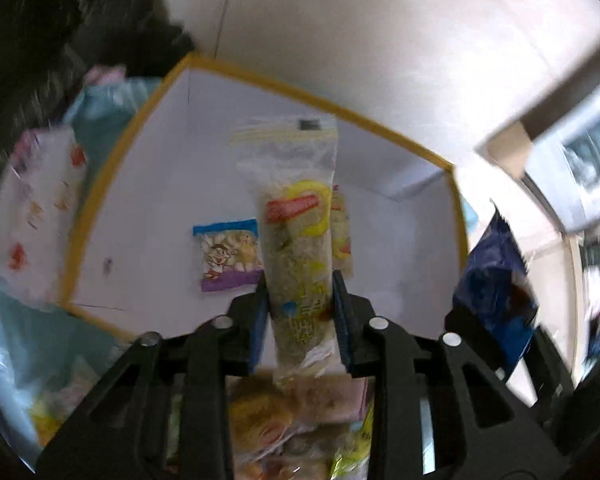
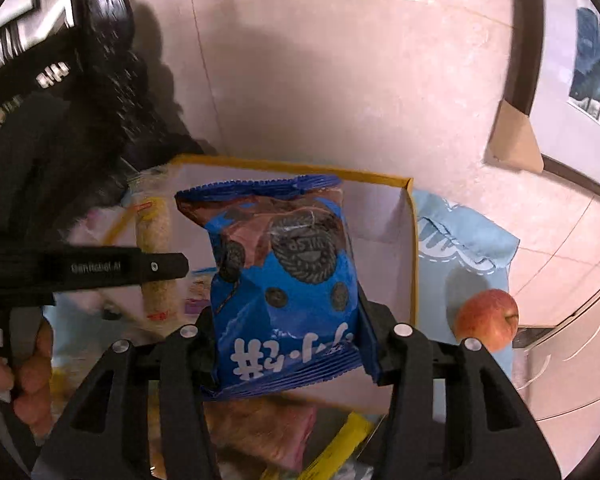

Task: Organize snacks
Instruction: 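Carry both bags into the yellow box and open both grippers, then move both open grippers back over the snack pile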

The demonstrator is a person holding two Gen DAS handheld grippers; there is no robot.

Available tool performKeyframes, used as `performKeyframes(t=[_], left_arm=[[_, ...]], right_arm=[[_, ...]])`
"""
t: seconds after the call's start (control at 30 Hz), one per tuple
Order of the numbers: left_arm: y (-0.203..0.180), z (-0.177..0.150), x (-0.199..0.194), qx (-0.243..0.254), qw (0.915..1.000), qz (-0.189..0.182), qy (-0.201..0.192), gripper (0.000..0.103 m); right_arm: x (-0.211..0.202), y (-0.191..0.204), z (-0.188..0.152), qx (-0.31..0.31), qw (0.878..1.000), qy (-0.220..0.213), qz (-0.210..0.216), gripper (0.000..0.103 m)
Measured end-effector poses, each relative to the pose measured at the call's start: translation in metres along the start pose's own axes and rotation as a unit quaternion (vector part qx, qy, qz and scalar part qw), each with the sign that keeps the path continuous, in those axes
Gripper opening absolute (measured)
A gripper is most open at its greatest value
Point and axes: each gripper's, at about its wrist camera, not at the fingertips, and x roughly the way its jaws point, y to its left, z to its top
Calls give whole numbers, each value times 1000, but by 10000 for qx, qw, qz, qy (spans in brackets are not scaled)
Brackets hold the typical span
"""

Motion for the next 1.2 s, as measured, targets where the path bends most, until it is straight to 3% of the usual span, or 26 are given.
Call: performKeyframes(t=[0.07,0.1,0.3,0.4,0.5,0.63,0.9,1.2], left_arm=[[4,3,10,-261,9994,203,49,84],[4,4,9,-321,9988,356,-75,88],[7,-5,-6,-59,9994,329,-115,89],[7,-22,-28,396,9980,412,-276,90],[19,-44,-50,688,9954,547,-379,92],[47,-79,-74,758,9943,658,-365,93],[108,-154,-86,696,9907,1160,170,93],[144,-201,-76,465,9873,1343,707,93]], right_arm=[[17,2,-2,-136,9991,241,-311,56],[19,0,-5,-125,9990,245,-341,56],[-9,-13,-19,158,9998,107,-61,58],[-30,-15,-28,227,9997,61,5,60],[-47,-21,-53,360,9992,153,21,71],[-61,-30,-93,508,9976,470,20,71],[-71,-25,-161,623,9911,1162,182,71],[-76,-1,-190,437,9874,1466,409,71]])
